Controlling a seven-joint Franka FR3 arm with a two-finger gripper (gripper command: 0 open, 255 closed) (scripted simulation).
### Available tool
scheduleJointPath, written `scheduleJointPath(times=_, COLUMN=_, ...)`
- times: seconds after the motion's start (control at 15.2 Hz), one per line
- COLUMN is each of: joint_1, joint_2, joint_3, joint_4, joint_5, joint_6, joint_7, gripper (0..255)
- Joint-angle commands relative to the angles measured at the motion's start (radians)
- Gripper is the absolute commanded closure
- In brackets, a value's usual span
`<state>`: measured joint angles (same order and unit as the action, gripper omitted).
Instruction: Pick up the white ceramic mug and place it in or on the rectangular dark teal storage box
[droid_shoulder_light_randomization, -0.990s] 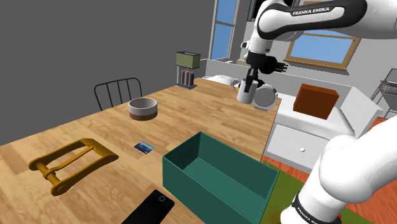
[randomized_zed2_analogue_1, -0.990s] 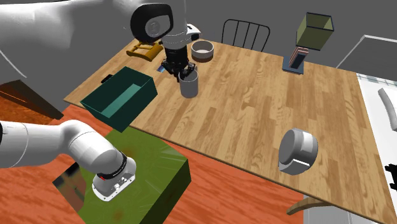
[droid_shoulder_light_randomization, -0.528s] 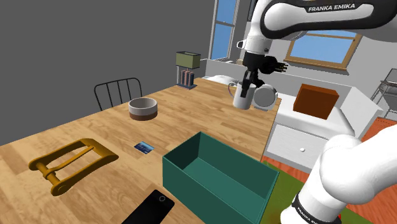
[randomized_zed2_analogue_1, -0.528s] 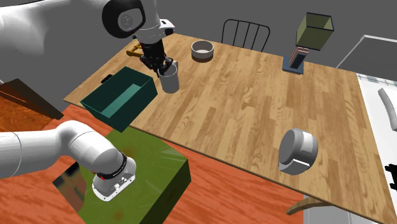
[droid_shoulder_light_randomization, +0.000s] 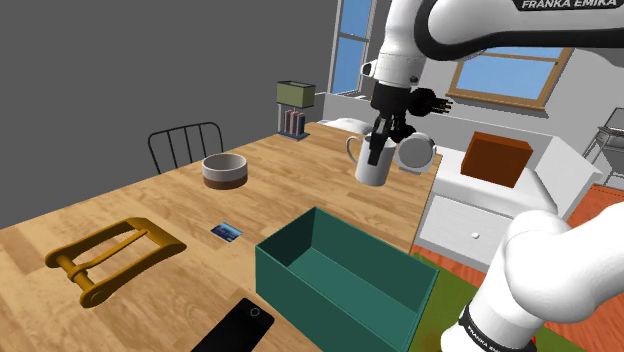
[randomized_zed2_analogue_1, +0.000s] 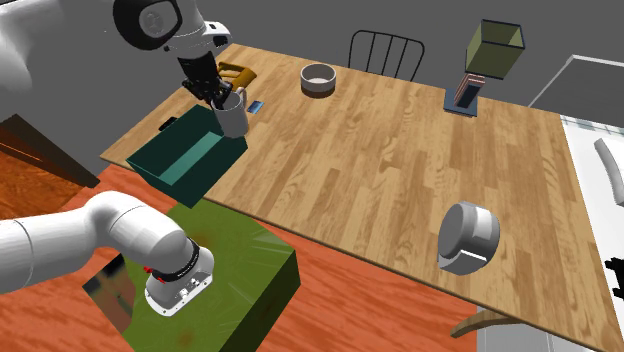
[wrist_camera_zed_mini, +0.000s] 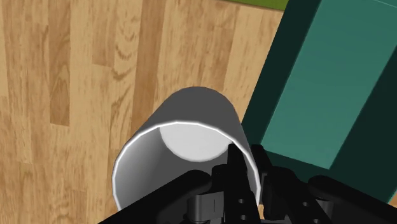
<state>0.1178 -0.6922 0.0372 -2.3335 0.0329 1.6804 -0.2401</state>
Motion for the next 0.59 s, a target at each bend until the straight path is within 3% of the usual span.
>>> scheduleJointPath(times=0.0, joint_1=0.018, joint_2=-0.002, joint_3=0.044, joint_4=0.006, joint_5=0.026, joint_6=-0.007, joint_7=0.052, gripper=255)
scheduleJointPath(times=0.53, joint_1=0.082, joint_2=0.012, joint_3=0.214, joint_4=0.049, joint_5=0.124, joint_6=-0.023, joint_7=0.246, gripper=255)
